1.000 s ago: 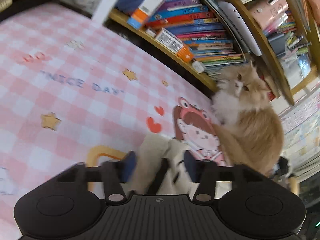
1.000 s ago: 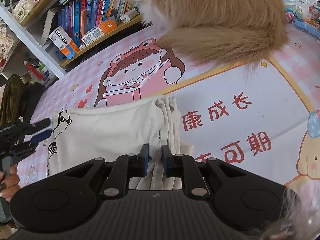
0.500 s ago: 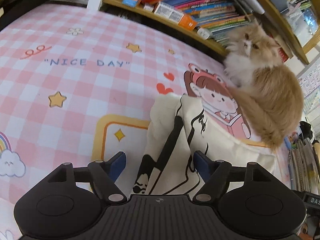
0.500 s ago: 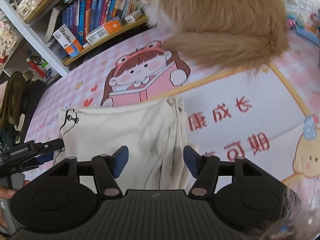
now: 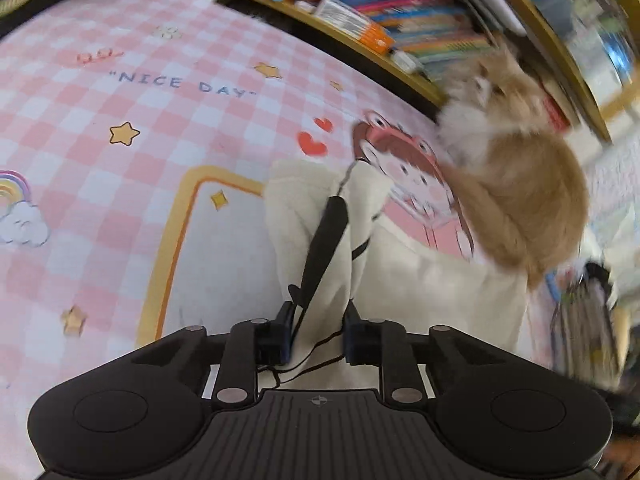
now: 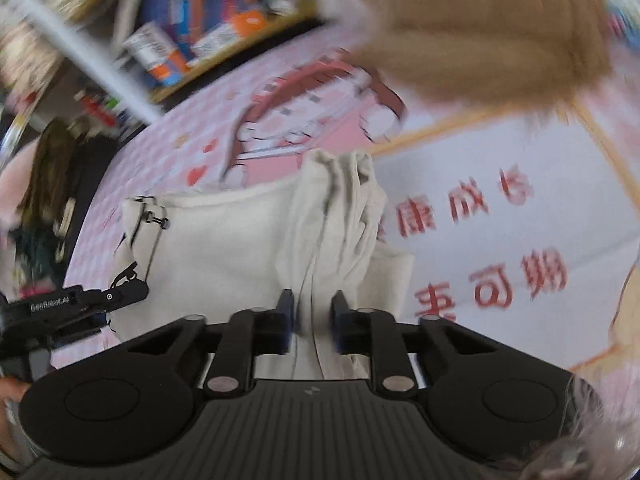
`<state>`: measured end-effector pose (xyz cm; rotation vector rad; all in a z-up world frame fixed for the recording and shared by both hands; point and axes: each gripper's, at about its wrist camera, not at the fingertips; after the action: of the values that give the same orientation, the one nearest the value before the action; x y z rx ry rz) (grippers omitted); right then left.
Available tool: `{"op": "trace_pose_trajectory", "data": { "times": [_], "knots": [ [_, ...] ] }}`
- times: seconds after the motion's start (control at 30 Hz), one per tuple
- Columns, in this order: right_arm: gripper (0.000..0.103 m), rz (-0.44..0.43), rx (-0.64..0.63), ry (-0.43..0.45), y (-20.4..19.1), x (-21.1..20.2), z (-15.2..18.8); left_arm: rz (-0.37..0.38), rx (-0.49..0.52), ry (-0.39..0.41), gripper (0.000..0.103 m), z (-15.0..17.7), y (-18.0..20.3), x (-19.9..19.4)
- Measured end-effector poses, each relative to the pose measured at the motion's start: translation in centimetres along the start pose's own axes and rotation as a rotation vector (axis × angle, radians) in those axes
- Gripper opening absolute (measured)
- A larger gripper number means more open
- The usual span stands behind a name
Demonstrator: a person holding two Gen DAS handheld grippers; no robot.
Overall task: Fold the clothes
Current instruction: 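Lift the held cream shirt edge with both grippers and fold it over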
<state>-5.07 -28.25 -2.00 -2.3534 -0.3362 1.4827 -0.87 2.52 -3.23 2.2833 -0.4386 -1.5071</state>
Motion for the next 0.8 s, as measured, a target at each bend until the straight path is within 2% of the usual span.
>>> {"op": "trace_pose_trajectory", "data": {
  "times": [0.07, 0.13, 0.2, 0.23, 0.27, 0.33, 0.4, 0.5, 0.63, 0.7, 0.73, 0.8],
  "knots": [
    [0.015, 0.046, -0.141, 0.008, -1.4, -1.3, 0.9, -0.024, 0.058, -0.013, 0.022, 1.8, 1.1, -0.7],
    [0.015, 0.073, -0.220, -0.006, -1.9, -2.0, 1.9, -0.039, 0.065, -0.037, 0.026, 3.0, 1.0, -0.6],
    [0.016, 0.065, -0.201, -0.042, -0.9, -1.9, 2.4, -0.009, 0.017, -0.056, 0.034, 3.2, 0.0, -0.4],
    [0.020, 0.051, -0.171, -0.055, -0.3, -1.7, 2.4, 0.010, -0.014, -0.059, 0.041, 3.1, -0.5, -0.3],
    [0.031, 0.035, -0.137, -0.065, 0.3, -1.5, 2.3, 0.028, -0.045, -0.062, 0.050, 2.9, -1.0, -0.2],
    [0.042, 0.003, -0.068, -0.084, 1.4, -1.1, 2.1, 0.065, -0.086, -0.087, 0.061, 2.6, -1.9, 0.4],
    [0.044, -0.029, 0.001, -0.104, 2.5, -0.6, 1.9, 0.082, -0.098, -0.067, 0.065, 2.6, -2.1, 0.7],
    [0.047, -0.077, 0.104, -0.133, 4.2, 0.1, 1.5, 0.102, -0.132, -0.050, 0.064, 2.3, -1.8, 1.3],
    [0.048, -0.074, 0.062, -0.139, 3.4, 0.6, 0.9, 0.079, -0.127, -0.033, 0.061, 2.1, -1.0, 1.8],
    [0.045, -0.059, 0.022, -0.136, 2.9, 0.8, 0.9, 0.058, -0.125, -0.029, 0.045, 2.2, -0.7, 1.9],
    [0.038, -0.052, 0.003, -0.134, 2.8, 0.9, 0.9, 0.054, -0.130, -0.029, 0.037, 2.3, -0.7, 1.9],
    [0.028, -0.053, -0.023, -0.128, 2.5, 1.0, 1.1, 0.055, -0.147, -0.014, 0.030, 2.7, -0.5, 1.9]
  ]
}}
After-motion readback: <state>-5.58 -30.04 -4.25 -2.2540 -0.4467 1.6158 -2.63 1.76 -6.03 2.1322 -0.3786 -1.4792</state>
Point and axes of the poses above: each gripper's, at about its wrist camera, not at the fingertips, and x roughly the way its jaws point, y to its right, z to its underside, and after that the axes turned 9 degrees about -y, right-handed
